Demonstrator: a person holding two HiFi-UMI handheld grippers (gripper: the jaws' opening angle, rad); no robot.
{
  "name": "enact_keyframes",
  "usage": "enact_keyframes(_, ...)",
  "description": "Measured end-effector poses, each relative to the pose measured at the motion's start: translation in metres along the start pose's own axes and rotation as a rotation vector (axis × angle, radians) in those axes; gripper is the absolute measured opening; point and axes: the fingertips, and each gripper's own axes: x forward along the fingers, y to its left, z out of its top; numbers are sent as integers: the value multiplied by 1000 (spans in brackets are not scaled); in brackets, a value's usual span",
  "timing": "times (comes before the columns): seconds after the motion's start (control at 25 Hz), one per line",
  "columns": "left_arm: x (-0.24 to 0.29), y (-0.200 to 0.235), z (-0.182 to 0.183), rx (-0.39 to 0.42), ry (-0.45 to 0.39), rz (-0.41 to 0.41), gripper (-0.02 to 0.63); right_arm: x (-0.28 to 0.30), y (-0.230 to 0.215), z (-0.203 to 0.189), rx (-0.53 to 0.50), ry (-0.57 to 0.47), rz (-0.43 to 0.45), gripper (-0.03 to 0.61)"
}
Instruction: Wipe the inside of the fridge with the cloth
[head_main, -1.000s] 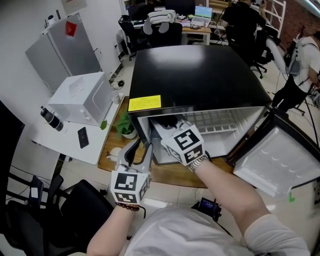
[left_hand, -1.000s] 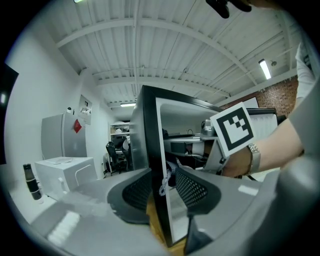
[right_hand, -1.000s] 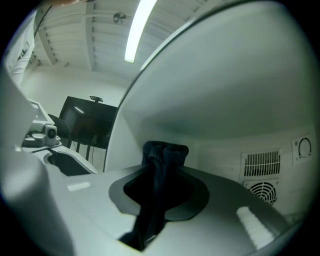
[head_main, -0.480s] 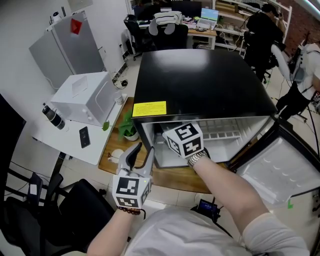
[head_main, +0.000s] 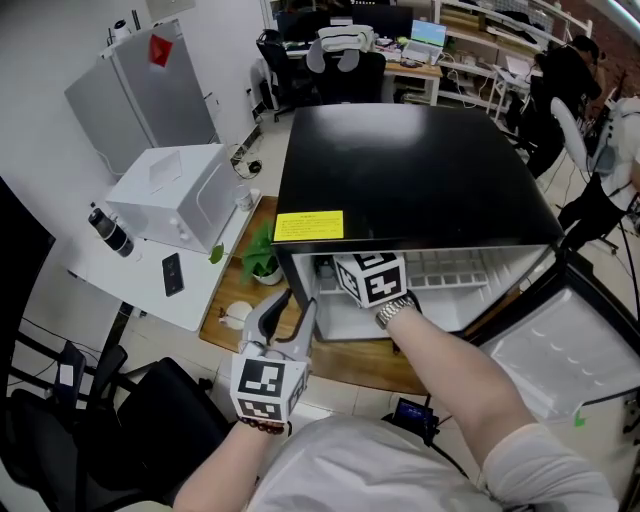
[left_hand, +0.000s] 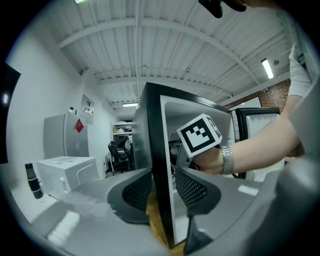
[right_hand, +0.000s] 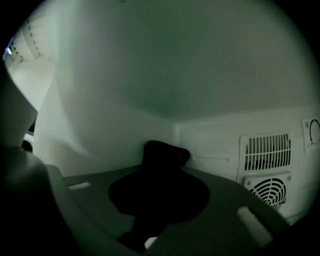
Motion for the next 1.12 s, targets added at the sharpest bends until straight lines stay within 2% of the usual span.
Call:
enact_keyframes(0.84, 2, 0, -2, 2, 6, -3, 152, 20, -17, -4, 17, 29, -67, 61)
enact_keyframes(1.12, 2, 0, -3, 6, 6, -6, 152, 19, -29, -4, -21, 36, -117, 60)
